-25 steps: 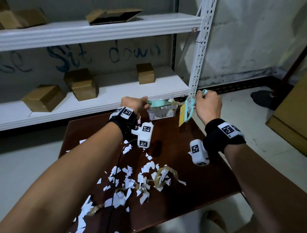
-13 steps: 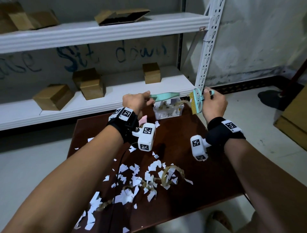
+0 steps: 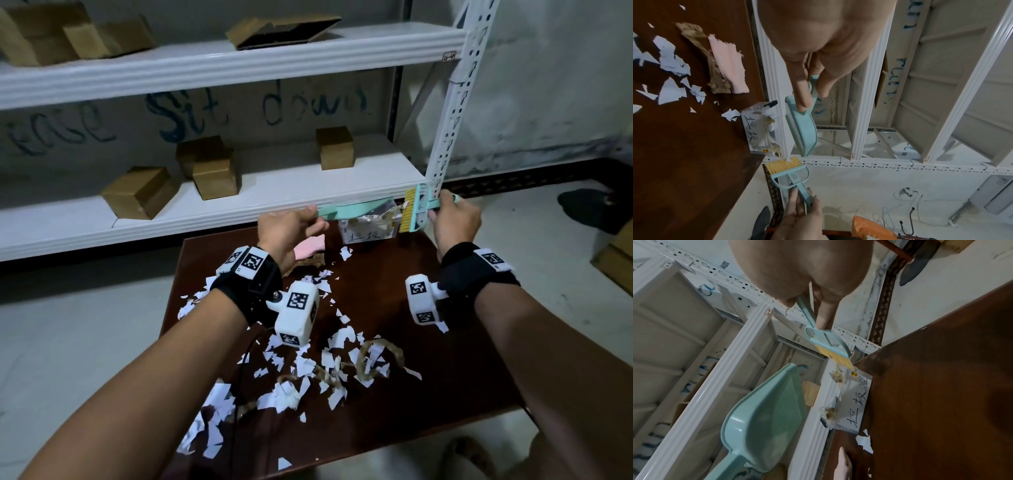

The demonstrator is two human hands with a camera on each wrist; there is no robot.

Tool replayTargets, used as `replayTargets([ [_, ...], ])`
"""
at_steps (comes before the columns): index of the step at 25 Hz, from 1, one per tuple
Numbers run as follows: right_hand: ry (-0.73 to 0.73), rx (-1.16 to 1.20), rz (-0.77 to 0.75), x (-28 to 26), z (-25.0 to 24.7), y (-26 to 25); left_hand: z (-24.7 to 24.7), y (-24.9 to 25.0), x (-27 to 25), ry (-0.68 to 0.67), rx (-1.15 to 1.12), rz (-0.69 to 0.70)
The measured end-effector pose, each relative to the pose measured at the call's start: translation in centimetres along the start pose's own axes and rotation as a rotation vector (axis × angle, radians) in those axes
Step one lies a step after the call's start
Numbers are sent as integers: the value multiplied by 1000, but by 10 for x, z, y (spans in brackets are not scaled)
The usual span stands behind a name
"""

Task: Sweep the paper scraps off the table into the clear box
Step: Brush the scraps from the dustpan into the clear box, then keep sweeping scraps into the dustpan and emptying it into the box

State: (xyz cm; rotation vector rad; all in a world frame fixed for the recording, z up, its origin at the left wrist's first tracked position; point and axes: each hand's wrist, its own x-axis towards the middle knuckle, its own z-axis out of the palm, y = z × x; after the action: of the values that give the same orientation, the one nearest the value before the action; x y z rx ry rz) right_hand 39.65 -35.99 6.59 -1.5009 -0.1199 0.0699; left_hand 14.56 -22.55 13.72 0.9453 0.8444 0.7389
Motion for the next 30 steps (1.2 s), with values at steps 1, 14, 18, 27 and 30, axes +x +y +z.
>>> replayTargets([
  [1,17,-14,8,1,1,0,-5,0,-4,8,-4,-5],
  [14,66,123,40,-1,17,2,-77,-15,-33,65,54,1],
  [18,-7,178,30,-4,27,8,-92,-6,-31,88,49,44],
  [27,-287,1,40,-2,39,32,-114,-1,-36,126,42,36],
  [30,-249,-91,-101,5,33,29,-123,8,-40,161,3,59],
])
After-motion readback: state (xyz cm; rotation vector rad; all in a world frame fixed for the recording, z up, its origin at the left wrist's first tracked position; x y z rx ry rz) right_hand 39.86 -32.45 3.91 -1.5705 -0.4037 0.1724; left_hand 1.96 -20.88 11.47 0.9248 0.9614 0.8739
